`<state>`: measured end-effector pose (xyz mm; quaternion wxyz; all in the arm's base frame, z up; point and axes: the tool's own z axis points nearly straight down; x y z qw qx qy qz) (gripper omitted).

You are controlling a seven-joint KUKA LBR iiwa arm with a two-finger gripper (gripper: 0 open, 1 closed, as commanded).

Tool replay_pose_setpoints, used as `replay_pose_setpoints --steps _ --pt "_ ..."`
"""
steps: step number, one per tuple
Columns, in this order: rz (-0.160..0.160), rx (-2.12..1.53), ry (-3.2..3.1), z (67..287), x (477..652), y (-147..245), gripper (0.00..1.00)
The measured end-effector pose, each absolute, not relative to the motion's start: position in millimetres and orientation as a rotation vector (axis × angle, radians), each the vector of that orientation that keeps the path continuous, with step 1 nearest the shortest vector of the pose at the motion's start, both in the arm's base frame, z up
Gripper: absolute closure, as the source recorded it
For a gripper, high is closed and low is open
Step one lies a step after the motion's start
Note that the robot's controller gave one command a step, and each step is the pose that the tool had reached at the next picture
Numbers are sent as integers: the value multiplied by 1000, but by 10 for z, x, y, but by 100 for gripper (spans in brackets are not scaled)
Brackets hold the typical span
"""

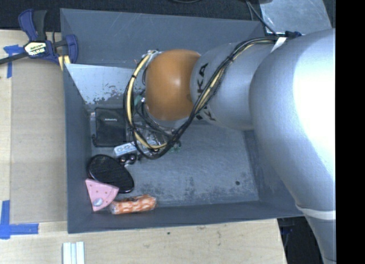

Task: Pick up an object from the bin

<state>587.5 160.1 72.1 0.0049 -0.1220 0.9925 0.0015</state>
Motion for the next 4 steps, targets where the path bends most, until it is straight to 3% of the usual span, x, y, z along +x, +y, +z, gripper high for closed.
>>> replay_pose_setpoints --steps 1,2,3,4 --pt "9 -419 3100 716 5934 1549 100" --pt "4 -420 3108 1346 5892 1466 100" --pt "7 -504 3081 1139 6102 1414 100" --pt "3 -551 3085 693 5973 1589 100"
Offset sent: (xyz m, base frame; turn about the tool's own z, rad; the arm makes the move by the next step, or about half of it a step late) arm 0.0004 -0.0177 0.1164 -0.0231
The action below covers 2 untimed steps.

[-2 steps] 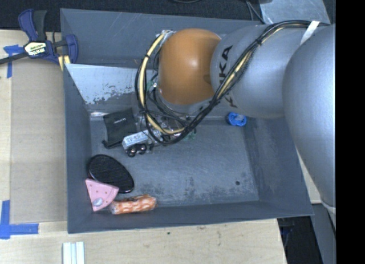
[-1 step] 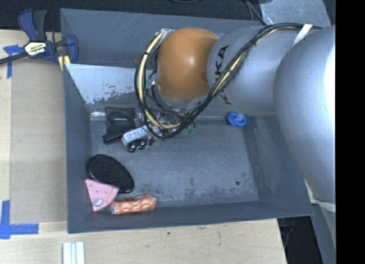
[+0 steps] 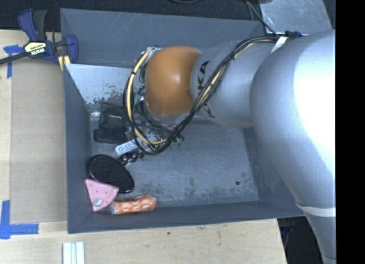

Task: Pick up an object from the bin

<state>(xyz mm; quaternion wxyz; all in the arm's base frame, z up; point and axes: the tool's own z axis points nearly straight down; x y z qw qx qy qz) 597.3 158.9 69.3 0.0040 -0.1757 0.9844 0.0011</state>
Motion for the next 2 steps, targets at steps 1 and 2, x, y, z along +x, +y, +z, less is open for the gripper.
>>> replay_pose_setpoints --steps 1,2 --pt "7 -535 3073 701 6226 1516 100" --pt "5 -536 3081 1495 6197 1505 100"
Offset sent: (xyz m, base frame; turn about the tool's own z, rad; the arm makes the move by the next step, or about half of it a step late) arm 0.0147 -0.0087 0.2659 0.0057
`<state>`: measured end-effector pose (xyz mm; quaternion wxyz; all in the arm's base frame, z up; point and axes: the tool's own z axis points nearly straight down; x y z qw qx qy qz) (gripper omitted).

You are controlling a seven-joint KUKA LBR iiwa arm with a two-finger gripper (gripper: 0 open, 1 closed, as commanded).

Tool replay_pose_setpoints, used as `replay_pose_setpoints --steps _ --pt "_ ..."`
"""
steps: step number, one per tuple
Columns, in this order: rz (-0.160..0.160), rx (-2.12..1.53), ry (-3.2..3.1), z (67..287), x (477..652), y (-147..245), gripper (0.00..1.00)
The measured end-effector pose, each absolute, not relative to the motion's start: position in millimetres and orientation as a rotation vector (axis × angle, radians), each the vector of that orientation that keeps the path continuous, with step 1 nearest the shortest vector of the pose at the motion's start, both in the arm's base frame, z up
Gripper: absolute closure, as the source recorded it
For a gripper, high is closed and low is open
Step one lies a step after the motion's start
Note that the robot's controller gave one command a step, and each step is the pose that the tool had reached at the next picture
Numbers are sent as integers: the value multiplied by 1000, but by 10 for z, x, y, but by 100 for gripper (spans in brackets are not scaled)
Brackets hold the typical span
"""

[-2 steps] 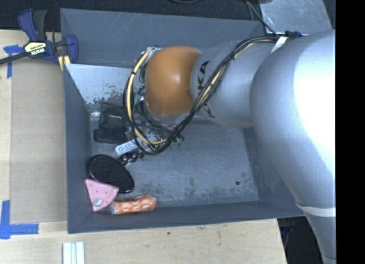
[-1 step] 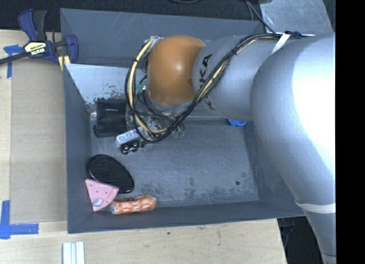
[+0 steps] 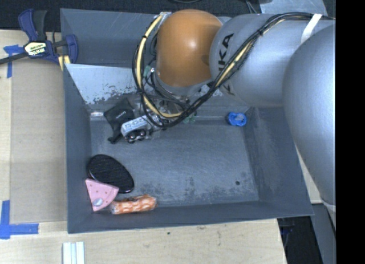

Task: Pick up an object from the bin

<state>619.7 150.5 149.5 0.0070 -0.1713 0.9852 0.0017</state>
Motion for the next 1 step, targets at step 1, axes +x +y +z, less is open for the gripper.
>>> replay_pose_setpoints --steps 1 --pt "4 -637 3046 1120 6241 1328 100"
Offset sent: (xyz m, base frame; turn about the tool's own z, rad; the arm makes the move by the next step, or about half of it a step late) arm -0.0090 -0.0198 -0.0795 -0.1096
